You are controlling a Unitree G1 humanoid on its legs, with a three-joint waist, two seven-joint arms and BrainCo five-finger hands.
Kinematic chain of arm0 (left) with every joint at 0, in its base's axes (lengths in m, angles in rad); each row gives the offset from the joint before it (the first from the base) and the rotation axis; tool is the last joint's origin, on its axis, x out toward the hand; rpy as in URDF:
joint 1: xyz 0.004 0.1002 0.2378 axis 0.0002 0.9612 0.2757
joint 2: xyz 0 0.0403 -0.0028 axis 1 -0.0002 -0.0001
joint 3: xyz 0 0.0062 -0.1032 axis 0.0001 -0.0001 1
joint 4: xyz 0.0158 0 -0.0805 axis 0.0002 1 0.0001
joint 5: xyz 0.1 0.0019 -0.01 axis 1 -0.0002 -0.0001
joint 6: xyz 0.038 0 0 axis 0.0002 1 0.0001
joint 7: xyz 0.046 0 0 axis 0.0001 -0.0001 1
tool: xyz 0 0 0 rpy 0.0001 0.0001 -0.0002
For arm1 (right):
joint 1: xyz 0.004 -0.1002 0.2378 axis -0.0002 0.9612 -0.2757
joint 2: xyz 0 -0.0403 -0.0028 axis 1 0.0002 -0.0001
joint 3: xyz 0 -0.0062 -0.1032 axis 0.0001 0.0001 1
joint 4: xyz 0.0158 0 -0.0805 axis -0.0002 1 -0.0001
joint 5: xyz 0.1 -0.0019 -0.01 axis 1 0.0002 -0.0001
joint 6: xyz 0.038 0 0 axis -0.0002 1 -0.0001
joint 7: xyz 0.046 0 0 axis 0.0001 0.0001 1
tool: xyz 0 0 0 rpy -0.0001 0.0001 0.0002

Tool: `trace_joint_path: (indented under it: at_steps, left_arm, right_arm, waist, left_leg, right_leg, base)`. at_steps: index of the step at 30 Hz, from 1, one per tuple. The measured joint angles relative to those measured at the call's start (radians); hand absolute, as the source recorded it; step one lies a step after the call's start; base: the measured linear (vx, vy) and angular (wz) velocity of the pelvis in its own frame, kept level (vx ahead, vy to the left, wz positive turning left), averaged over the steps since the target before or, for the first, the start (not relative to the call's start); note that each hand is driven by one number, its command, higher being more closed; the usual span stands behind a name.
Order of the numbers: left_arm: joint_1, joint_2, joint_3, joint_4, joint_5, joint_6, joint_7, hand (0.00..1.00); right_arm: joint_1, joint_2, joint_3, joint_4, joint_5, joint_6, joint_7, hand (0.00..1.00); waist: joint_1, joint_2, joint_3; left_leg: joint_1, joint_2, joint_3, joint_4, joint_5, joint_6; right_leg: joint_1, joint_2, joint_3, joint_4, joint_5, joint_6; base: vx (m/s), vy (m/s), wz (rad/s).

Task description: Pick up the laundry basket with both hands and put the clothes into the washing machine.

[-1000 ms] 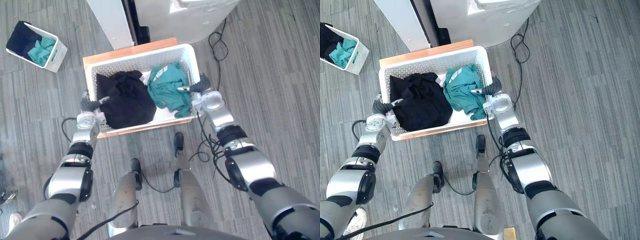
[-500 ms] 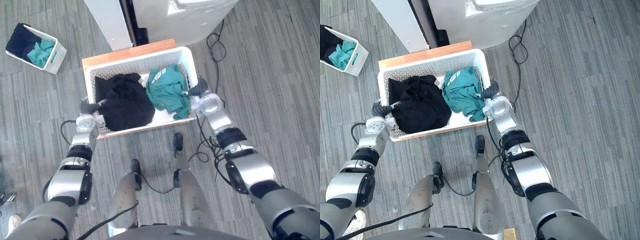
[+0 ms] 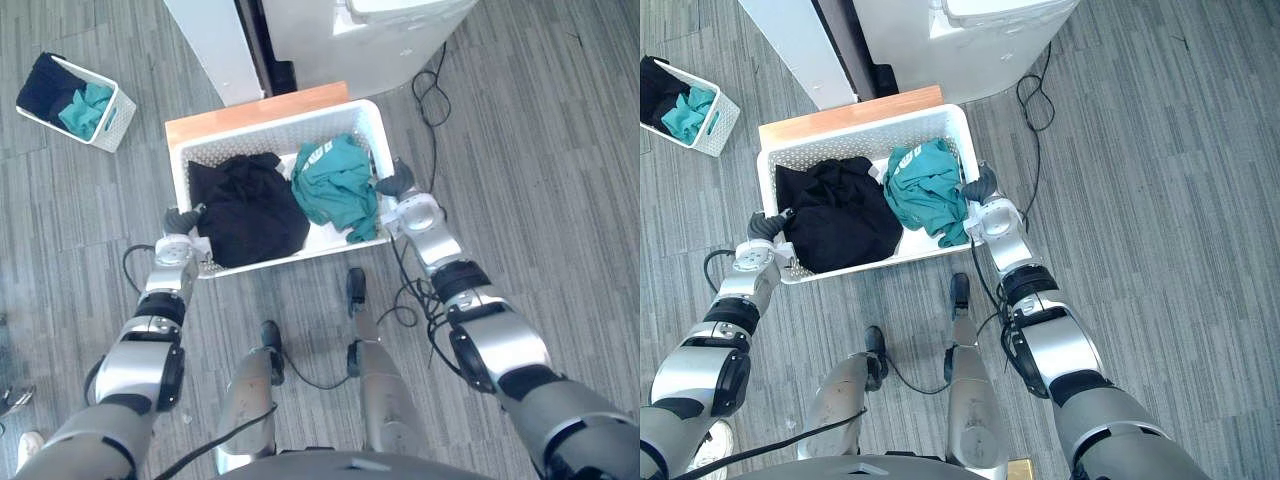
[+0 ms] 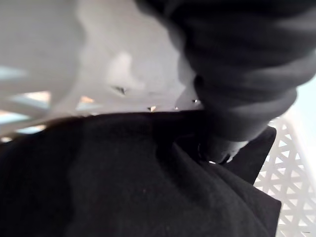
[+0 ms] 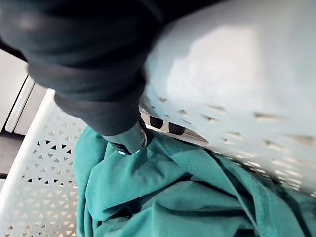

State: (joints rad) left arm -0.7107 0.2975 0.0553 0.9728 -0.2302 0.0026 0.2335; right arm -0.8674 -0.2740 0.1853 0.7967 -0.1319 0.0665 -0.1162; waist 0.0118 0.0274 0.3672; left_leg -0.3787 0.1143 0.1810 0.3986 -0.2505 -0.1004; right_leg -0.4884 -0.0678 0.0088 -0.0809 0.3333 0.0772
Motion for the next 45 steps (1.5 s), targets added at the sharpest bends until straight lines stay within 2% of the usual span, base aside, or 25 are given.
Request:
trace_joint_path:
  at_steps: [5, 7, 9, 16, 20, 27, 28, 29, 31, 33, 37, 40, 42, 43, 44, 45]
  left_arm:
    - [0.031, 0.020, -0.031, -0.023, -0.003, 0.023, -0.004, 1.00]
    - [0.063, 0.029, -0.053, -0.062, -0.006, 0.029, -0.006, 1.00]
    - [0.142, 0.055, -0.077, -0.170, -0.038, 0.035, -0.016, 1.00]
    - [0.349, 0.127, -0.066, -0.473, -0.065, 0.033, -0.022, 1.00]
    - [0.490, 0.130, -0.036, -0.627, -0.085, 0.017, -0.033, 1.00]
    - [0.709, 0.068, -0.041, -0.670, -0.093, 0.008, -0.108, 1.00]
    - [0.721, 0.063, -0.041, -0.670, -0.091, 0.008, -0.113, 1.00]
    - [0.750, 0.053, -0.042, -0.669, -0.090, 0.008, -0.119, 1.00]
    - [0.780, 0.040, -0.043, -0.667, -0.090, 0.007, -0.130, 1.00]
    - [0.821, -0.007, -0.040, -0.600, -0.090, 0.002, -0.145, 1.00]
    - [0.855, -0.047, -0.039, -0.565, -0.091, -0.001, -0.147, 1.00]
    - [0.901, -0.075, -0.037, -0.565, -0.095, -0.003, -0.147, 1.00]
    - [0.918, -0.097, -0.039, -0.565, -0.101, -0.004, -0.147, 1.00]
    - [0.932, -0.111, -0.038, -0.565, -0.100, -0.003, -0.149, 1.00]
    - [0.950, -0.110, -0.038, -0.565, -0.100, -0.003, -0.153, 1.00]
    - [0.959, -0.108, -0.038, -0.566, -0.100, -0.003, -0.155, 1.00]
  right_arm:
    - [0.055, -0.001, 0.003, -0.042, 0.169, 0.002, -0.004, 1.00]
    - [0.091, -0.004, 0.013, -0.062, 0.193, 0.005, -0.004, 1.00]
    - [0.154, -0.016, 0.039, -0.122, 0.247, 0.011, -0.004, 1.00]
    - [0.297, -0.020, 0.071, -0.324, 0.305, 0.024, -0.001, 1.00]
    - [0.385, -0.045, 0.087, -0.432, 0.331, 0.023, 0.019, 1.00]
    - [0.614, -0.059, 0.079, -0.497, 0.332, 0.023, 0.090, 1.00]
    - [0.632, -0.058, 0.078, -0.507, 0.332, 0.023, 0.091, 1.00]
    - [0.666, -0.050, 0.077, -0.509, 0.332, 0.023, 0.096, 1.00]
    - [0.696, -0.047, 0.074, -0.508, 0.332, 0.023, 0.099, 1.00]
    - [0.749, -0.045, 0.068, -0.508, 0.331, 0.023, 0.120, 1.00]
    - [0.767, -0.042, 0.065, -0.507, 0.330, 0.023, 0.120, 1.00]
    - [0.767, -0.044, 0.069, -0.506, 0.330, 0.023, 0.120, 1.00]
    - [0.767, -0.055, 0.067, -0.503, 0.330, 0.023, 0.120, 1.00]
    - [0.767, -0.058, 0.066, -0.503, 0.330, 0.023, 0.120, 1.00]
    - [0.768, -0.053, 0.069, -0.500, 0.330, 0.023, 0.120, 1.00]
    - [0.771, -0.050, 0.069, -0.502, 0.330, 0.023, 0.120, 1.00]
  waist:
    - [0.000, -0.005, 0.003]
    - [-0.001, -0.010, 0.006]
    - [-0.006, -0.017, 0.010]
    - [0.000, -0.020, 0.008]
    - [0.013, -0.027, -0.011]
    - [0.010, -0.029, -0.137]
    - [0.011, -0.032, -0.145]
    - [0.010, -0.046, -0.169]
    - [0.012, -0.050, -0.182]
    - [0.010, -0.040, -0.219]
    - [0.016, -0.035, -0.227]
    - [0.024, -0.007, -0.230]
    - [0.023, 0.010, -0.225]
    - [0.028, 0.025, -0.217]
    - [0.031, 0.025, -0.216]
    - [0.030, 0.018, -0.220]
  left_leg:
    - [0.028, 0.004, 0.008, -0.003, -0.002, -0.001]
    - [0.043, 0.006, 0.009, -0.002, -0.004, -0.002]
    - [0.064, 0.006, 0.009, 0.000, -0.008, 0.000]
    - [0.163, 0.021, -0.010, -0.007, -0.018, -0.005]
    - [0.223, 0.024, -0.017, -0.057, -0.006, -0.016]
    - [0.323, 0.031, -0.016, -0.127, -0.002, -0.015]
    - [0.328, 0.030, -0.015, -0.130, -0.003, -0.015]
    - [0.332, 0.024, -0.015, -0.132, -0.002, -0.013]
    - [0.347, 0.026, -0.019, -0.133, -0.002, -0.012]
    - [0.365, 0.036, -0.030, -0.138, -0.001, -0.014]
    - [0.354, 0.063, -0.046, -0.103, -0.011, -0.031]
    - [0.311, 0.109, -0.057, 0.010, -0.043, -0.031]
    - [0.244, 0.124, -0.081, 0.152, -0.024, 0.001]
    - [0.190, 0.138, -0.079, 0.247, 0.013, 0.032]
    - [0.203, 0.132, -0.072, 0.236, 0.049, 0.015]
    - [0.233, 0.117, -0.077, 0.220, 0.043, -0.006]
  right_leg:
    - [0.021, 0.004, 0.005, 0.000, 0.000, 0.000]
    - [0.037, 0.005, 0.005, 0.000, -0.001, -0.001]
    - [0.061, 0.005, 0.004, 0.000, -0.002, -0.001]
    - [0.166, 0.018, -0.020, -0.001, -0.043, -0.021]
    - [0.209, 0.027, -0.035, -0.001, -0.048, -0.020]
    - [0.285, 0.036, -0.052, -0.001, -0.061, -0.028]
    - [0.289, 0.035, -0.051, -0.001, -0.062, -0.028]
    - [0.296, 0.028, -0.051, -0.003, -0.079, -0.026]
    - [0.312, 0.028, -0.055, -0.005, -0.085, -0.024]
    - [0.337, 0.034, -0.074, -0.006, -0.098, -0.023]
    - [0.348, 0.059, -0.082, -0.001, -0.109, -0.041]
    - [0.354, 0.101, -0.096, -0.001, -0.120, -0.054]
    - [0.357, 0.110, -0.107, 0.012, -0.120, -0.064]
    - [0.358, 0.118, -0.109, 0.042, -0.131, -0.075]
    - [0.356, 0.101, -0.110, 0.072, -0.155, -0.081]
    - [0.350, 0.086, -0.110, 0.082, -0.161, -0.084]
  base:
    - [-0.06, 0.002, -0.05]
    - [-0.06, 0.007, -0.03]
    - [-0.07, 0.017, -0.01]
    - [-0.05, 0.007, 0.05]
    - [0.02, -0.006, 0.06]
    - [0.05, 0.048, 0.01]
    - [-0.02, 0.060, 0.04]
    - [-0.03, 0.042, 0.06]
    - [-0.02, 0.018, 0.08]
    - [-0.02, -0.008, 0.16]
    - [-0.02, -0.042, 0.08]
    - [-0.05, -0.049, 0.00]
    - [-0.06, -0.055, 0.13]
    - [-0.08, -0.086, 0.07]
    - [-0.08, -0.070, 0.13]
    - [-0.10, -0.052, 0.11]
